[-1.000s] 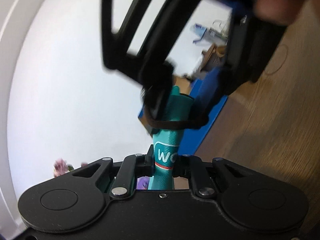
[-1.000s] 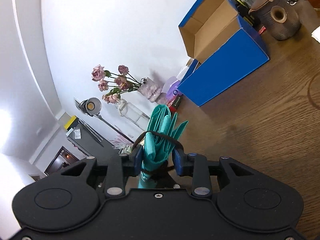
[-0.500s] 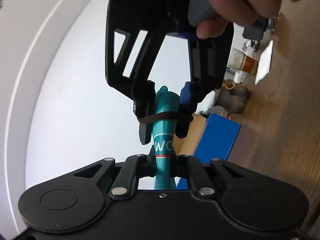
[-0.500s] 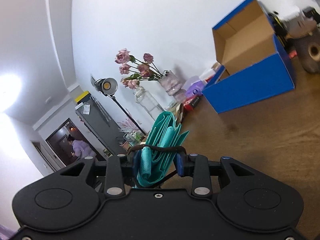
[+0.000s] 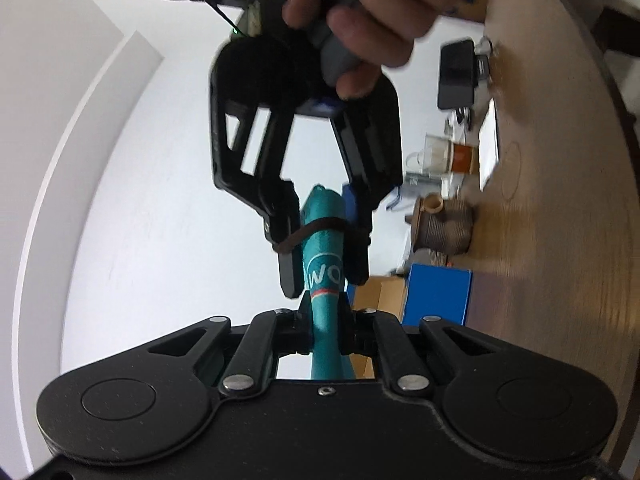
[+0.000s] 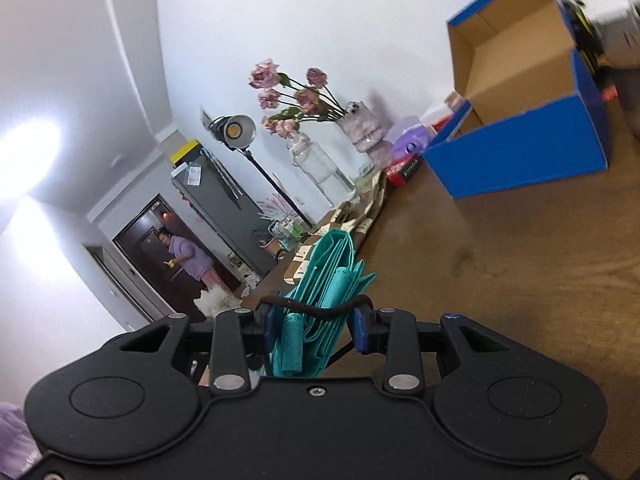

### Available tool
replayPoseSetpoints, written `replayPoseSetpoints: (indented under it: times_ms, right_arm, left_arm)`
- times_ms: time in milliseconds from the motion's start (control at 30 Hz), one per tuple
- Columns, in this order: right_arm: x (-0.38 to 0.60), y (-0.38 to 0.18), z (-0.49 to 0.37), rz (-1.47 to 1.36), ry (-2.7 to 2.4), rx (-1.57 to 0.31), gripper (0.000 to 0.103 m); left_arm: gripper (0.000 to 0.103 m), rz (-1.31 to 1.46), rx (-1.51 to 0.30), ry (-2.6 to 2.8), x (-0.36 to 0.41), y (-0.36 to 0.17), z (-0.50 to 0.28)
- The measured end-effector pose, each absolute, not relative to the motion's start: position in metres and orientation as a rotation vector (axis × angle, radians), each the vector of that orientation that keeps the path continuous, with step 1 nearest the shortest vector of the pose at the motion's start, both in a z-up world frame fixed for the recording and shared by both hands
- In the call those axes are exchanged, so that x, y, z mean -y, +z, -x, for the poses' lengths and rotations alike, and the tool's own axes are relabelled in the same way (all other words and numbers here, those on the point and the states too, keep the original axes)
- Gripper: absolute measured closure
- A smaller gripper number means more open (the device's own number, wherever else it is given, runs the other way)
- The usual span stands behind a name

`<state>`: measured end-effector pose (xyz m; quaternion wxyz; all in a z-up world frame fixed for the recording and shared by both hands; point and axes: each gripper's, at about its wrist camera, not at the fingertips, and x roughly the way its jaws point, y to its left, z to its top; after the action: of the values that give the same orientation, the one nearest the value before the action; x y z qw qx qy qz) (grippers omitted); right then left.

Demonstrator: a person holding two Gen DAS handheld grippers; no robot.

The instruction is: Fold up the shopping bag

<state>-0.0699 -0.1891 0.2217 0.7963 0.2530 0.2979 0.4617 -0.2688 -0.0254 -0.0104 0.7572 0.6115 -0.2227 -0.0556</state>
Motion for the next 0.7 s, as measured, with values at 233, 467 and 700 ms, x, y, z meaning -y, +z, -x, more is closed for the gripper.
replayPoseSetpoints:
  times_ms: [233, 467, 700]
  right_arm:
    - [0.184, 0.219, 0.074, -0.563, 0.967, -0.613, 0.067]
    - [0.183, 0.226, 0.078, -0.518, 0.956, -0.605, 0.067]
    - [0.182, 0.234, 0.085, -0.491, 0.976, -0.551, 0.067]
  left_arm:
    - [0.093, -1.375, 0.489, -0.105, 0.026, -0.019, 0.264]
    - [0.093, -1.42, 0.5, -0.116, 0.023, -0.019, 0.263]
    - [0.093, -1.407, 0.526, -0.083, 0.022, -0.017, 0.264]
